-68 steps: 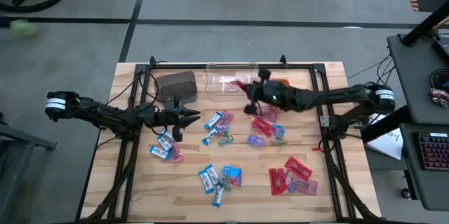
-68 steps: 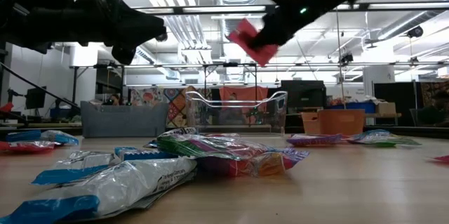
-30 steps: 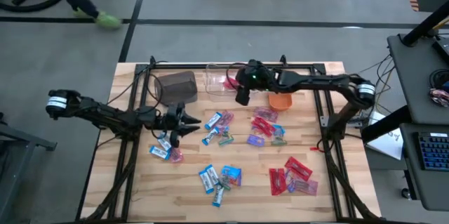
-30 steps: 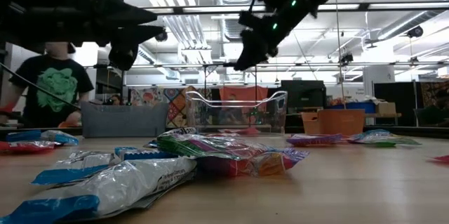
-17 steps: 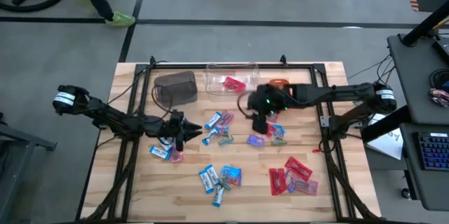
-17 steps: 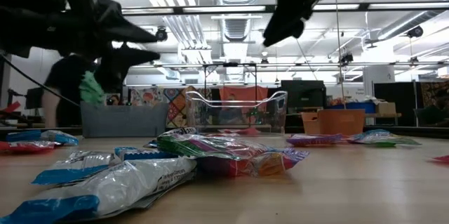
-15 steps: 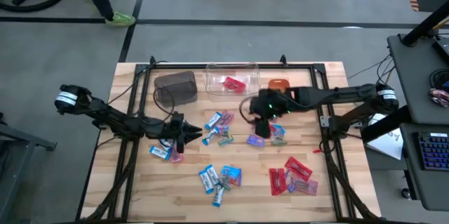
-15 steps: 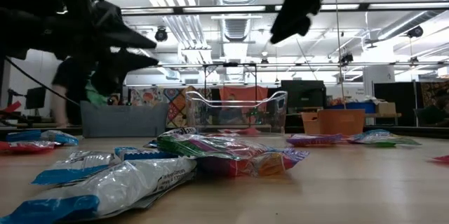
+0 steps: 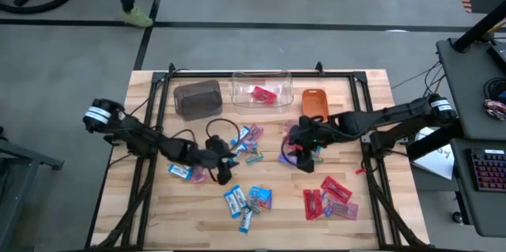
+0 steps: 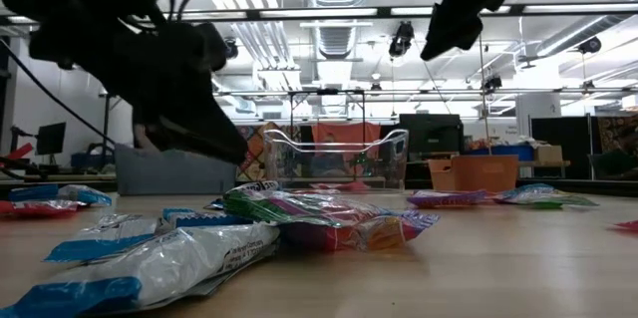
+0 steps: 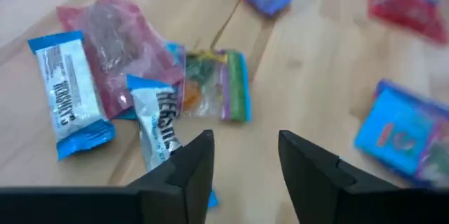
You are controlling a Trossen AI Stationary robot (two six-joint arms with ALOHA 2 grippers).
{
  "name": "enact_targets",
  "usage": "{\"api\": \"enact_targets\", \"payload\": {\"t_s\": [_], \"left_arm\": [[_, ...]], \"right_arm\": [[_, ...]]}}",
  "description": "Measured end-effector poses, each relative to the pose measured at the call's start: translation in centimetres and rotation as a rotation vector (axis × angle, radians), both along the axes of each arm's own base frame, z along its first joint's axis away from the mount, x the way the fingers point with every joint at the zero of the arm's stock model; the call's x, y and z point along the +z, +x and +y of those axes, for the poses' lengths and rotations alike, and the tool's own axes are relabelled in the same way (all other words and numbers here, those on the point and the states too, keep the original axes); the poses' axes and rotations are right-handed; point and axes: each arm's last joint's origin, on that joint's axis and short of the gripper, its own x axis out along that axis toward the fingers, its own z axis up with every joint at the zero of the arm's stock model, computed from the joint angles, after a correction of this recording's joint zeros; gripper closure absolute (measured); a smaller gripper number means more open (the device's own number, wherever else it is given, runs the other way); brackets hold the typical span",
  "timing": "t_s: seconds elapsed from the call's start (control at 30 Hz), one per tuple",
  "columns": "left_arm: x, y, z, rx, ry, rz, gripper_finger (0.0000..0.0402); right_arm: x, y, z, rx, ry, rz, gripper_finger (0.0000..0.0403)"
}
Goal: Sort candy
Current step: Put the white chocolate into the black bin
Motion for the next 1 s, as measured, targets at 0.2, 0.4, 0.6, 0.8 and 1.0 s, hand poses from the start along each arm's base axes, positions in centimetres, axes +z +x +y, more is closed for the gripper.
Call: {"api": "enact_targets", "payload": {"t_s": [0.2,0.4,0.6,0.8,1.0], "left_arm": [[-1.9,0.5,0.2,0.067,0.142,0.100,0.0196],[-3.7,0.4,0.3,0.102,0.194,0.151,0.0176],[-3.9,0.5,0.3,0.108,0.185,0.152,0.0234],[-3.8,0.4,0.3,0.093,0.170,0.156,0.0331],[-3.2,0.2,0.2,0.052,0.117,0.156,0.0332]], "right_arm": [[-1.1,-0.2,0.0,-0.020,0.011,0.036,0.0236],[-1.3,-0.2,0.0,-0.024,0.012,0.044,0.0236],[-1.3,-0.2,-0.1,-0.037,-0.009,0.040,0.0236],[-1.3,-0.2,-0.1,-0.041,-0.020,0.039,0.0236],[-1.5,-0.2,-0.1,-0.047,-0.032,0.038,0.0236]]}}
